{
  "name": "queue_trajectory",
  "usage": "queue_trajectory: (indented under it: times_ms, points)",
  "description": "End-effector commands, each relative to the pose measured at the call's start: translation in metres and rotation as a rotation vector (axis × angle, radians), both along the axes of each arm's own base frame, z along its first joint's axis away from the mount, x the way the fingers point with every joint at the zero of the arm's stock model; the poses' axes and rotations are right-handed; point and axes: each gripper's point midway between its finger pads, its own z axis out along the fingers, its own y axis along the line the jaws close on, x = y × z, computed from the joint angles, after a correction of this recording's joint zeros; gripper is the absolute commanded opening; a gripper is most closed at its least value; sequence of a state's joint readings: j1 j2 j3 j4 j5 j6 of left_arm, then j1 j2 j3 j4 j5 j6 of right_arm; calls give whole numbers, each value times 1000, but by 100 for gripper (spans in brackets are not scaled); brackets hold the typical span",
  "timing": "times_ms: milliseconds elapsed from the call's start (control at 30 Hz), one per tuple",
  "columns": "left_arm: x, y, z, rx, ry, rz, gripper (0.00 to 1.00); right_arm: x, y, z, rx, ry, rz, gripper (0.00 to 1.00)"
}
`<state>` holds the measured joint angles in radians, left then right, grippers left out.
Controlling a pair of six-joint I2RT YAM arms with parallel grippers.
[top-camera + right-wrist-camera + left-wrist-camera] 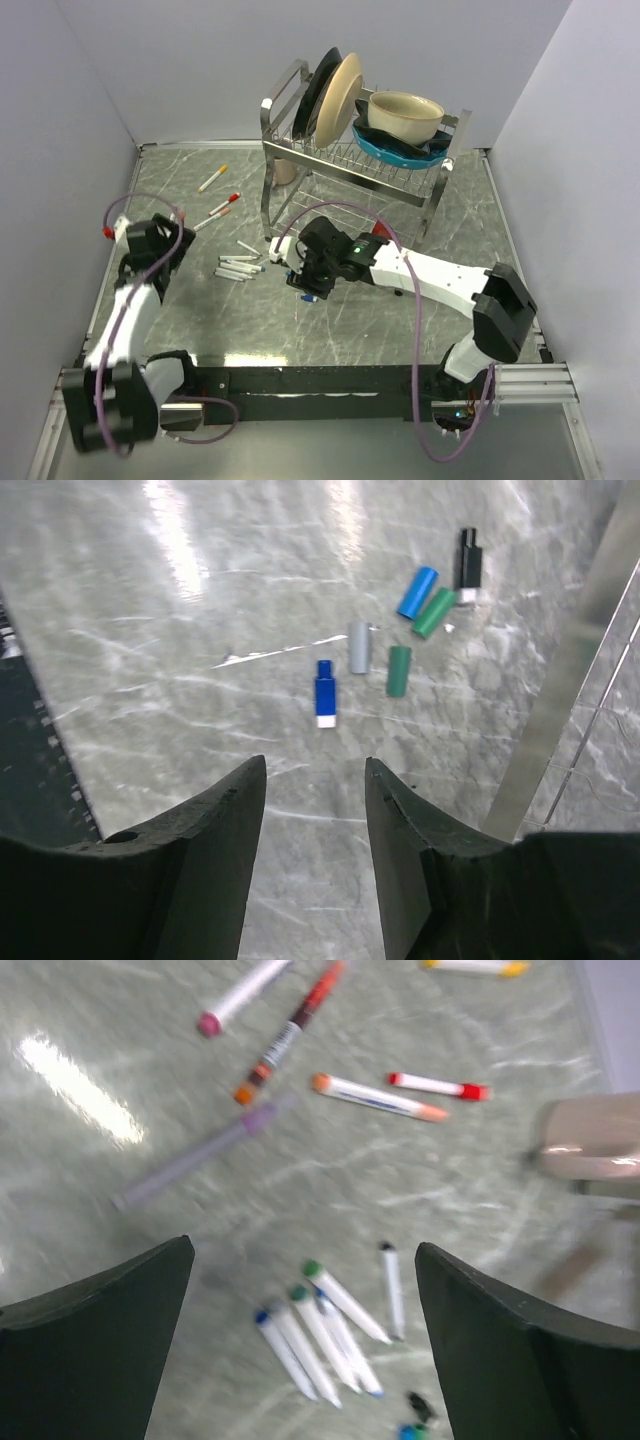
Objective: Open the pen caps
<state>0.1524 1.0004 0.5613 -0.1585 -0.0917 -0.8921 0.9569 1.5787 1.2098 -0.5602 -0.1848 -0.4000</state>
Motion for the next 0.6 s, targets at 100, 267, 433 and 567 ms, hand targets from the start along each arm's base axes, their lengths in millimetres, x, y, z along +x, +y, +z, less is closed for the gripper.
queue_trajectory:
  times_ms: [100,267,433,567]
  points:
    - [38,21,-29,176,254,-249,86,-26,5,21,62,8,115,52]
    - [47,38,-30,270,351,-259,75,-35,9,27,78,4,145,50]
    - [46,51,-42,330,479,-282,66,-39,10,27,81,6,160,48]
    - [41,46,-51,322,518,-336,59,-41,11,26,74,5,167,48]
